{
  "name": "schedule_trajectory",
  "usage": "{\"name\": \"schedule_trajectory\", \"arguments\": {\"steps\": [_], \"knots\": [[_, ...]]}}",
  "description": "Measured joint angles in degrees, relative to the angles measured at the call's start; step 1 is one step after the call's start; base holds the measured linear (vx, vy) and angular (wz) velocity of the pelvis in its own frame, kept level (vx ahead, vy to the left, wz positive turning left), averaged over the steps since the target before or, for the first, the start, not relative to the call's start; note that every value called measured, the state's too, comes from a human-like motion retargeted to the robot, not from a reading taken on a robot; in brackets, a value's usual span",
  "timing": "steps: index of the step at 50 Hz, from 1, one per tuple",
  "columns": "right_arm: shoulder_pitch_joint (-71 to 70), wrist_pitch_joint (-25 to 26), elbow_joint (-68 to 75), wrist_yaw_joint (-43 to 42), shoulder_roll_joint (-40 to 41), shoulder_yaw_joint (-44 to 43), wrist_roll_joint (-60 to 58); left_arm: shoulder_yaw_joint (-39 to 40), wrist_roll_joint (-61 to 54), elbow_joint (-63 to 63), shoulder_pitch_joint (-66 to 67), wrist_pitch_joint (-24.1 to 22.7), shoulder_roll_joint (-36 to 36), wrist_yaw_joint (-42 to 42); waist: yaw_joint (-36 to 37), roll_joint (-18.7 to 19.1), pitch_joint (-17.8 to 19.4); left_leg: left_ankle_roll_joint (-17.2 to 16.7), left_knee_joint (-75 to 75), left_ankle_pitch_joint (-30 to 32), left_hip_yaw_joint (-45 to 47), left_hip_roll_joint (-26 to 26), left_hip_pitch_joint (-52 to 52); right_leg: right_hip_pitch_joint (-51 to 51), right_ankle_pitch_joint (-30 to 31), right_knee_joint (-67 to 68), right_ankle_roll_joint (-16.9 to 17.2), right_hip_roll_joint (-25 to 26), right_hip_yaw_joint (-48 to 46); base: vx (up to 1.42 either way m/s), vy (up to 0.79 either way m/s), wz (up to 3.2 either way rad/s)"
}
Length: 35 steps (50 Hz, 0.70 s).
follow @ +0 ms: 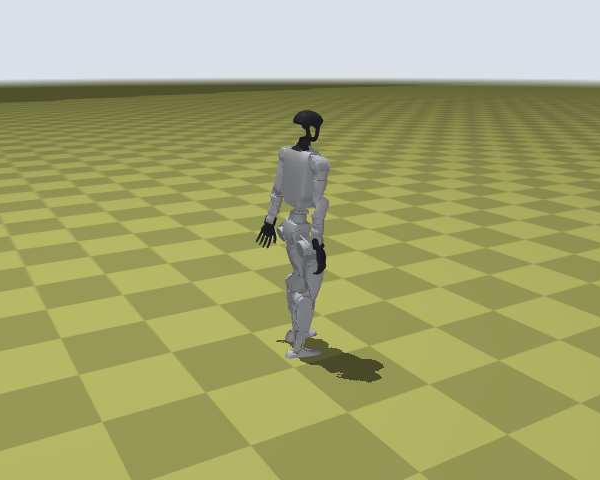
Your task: Upper body actions
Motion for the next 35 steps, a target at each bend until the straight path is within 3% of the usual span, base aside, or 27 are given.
{"name": "schedule_trajectory", "arguments": {"steps": [8, 15, 22, 28, 35], "knots": [[6.3, 0.1, -8.7, 11.6, -1.8, 4.0, 5.2, 0.5, -2.4, 2.0, 0.6, 1.9, 0.4, 0.9, -0.6, 0.0, 0.1, -3.6, 1.9, -3.7, -1.6, 1.1, 2.6, -0.2, 0.6, -0.3, 0.1, 0.0, -1.2, 0.0, 0.01, 0.08], [17.8, -3.3, -25.6, 26.9, -5.6, 10.4, 15.9, -0.6, -0.5, 1.3, 0.8, 4.4, 0.4, 3.4, 3.1, -0.3, 1.1, -0.1, -2.5, -4.6, 3.3, -0.2, 7.0, 1.6, 1.6, 0.1, 0.4, 0.3, 2.0, 0.12, 0.09, -0.44], [27.5, -5.1, -36.9, 27.2, -4.6, 12.2, 25.0, -1.8, 2.2, -0.9, 0.2, 5.1, 1.7, 6.3, 1.8, -1.1, 0.7, 0.8, -4.9, -6.9, -1.0, -1.9, 10.8, 4.3, 1.3, 0.3, 1.8, -1.1, -1.4, 0.16, 0.09, 0.44], [29.3, 2.1, -40.3, 25.9, -2.1, 13.2, 27.0, -1.8, -0.3, -1.2, -1.1, 3.1, 2.4, 3.0, 0.5, -0.4, -0.5, 1.1, -5.7, -8.9, -2.6, -1.3, 11.9, 2.3, 0.6, 6.2, 3.4, -1.7, -1.6, 0.14, 0.12, -0.02], [27.6, 2.0, -40.9, 23.7, -0.2, 15.2, 28.2, -3.4, -0.5, -0.8, -4.3, 2.3, 3.9, -0.3, -1.6, 1.3, -0.7, 1.9, -6.1, -9.7, -1.8, 0.9, 12.0, -5.6, 7.3, 20.8, 6.2, -1.6, 1.6, 0.07, 0.1, -0.11]]}}
